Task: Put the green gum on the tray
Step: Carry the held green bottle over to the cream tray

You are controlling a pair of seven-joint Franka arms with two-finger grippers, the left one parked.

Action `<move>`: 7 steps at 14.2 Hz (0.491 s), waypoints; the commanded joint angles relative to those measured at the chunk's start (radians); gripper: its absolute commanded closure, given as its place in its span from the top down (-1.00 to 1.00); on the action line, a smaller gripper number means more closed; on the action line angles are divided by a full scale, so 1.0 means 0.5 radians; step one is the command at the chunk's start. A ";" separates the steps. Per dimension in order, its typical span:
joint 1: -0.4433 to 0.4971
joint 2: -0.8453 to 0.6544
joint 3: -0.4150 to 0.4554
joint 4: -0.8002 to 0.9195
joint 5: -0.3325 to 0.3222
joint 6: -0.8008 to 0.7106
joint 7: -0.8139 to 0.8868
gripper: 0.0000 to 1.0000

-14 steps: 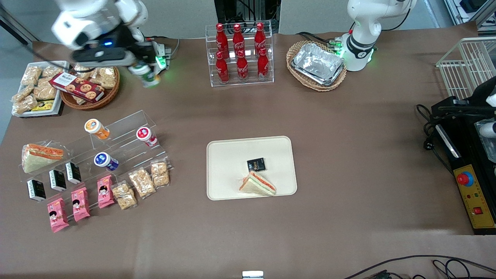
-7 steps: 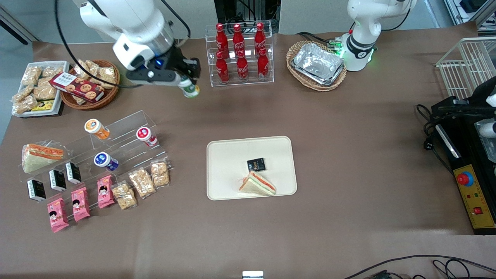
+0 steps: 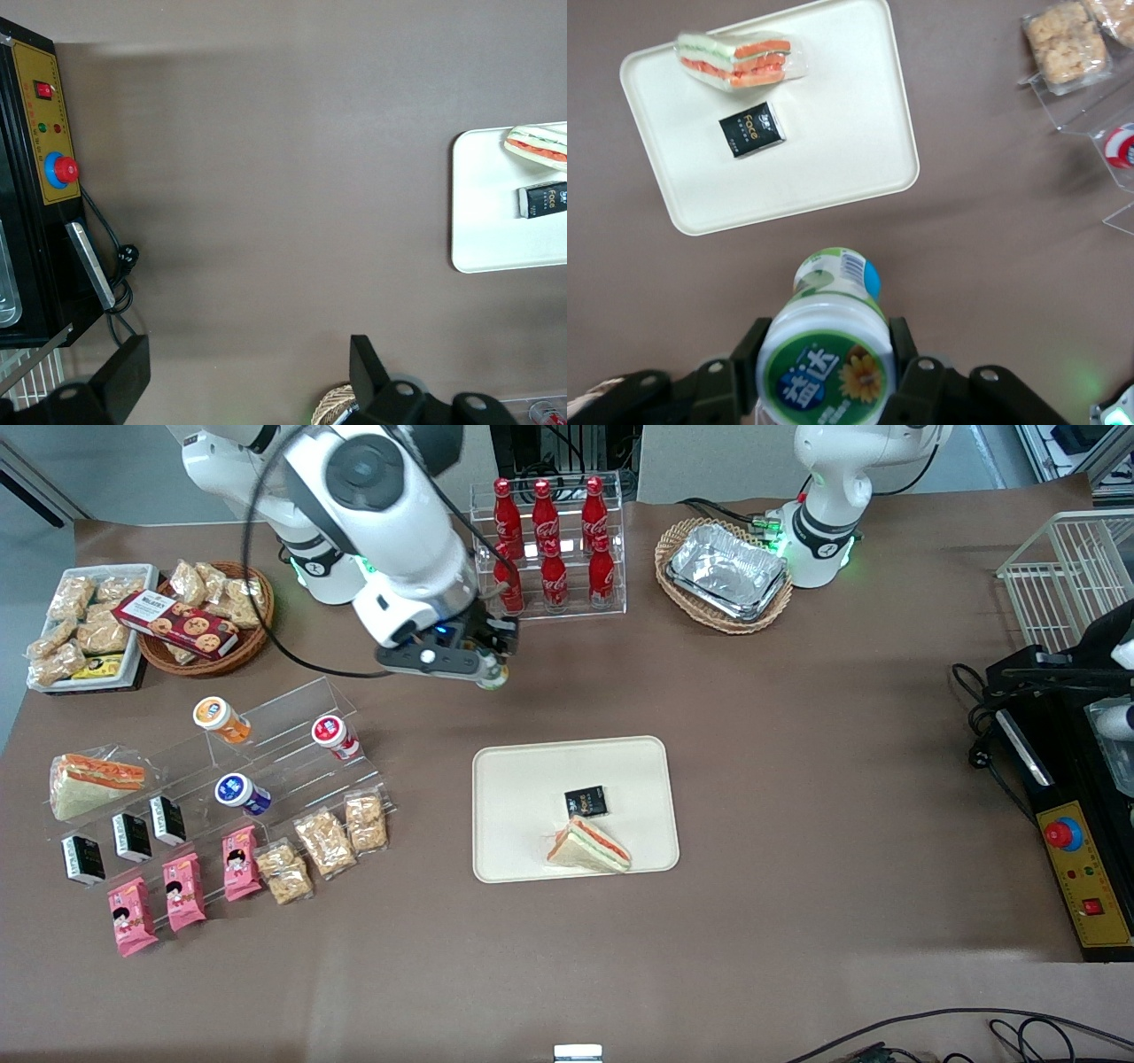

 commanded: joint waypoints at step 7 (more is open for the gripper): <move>0.155 0.390 0.012 -0.041 -0.326 0.406 0.240 -1.00</move>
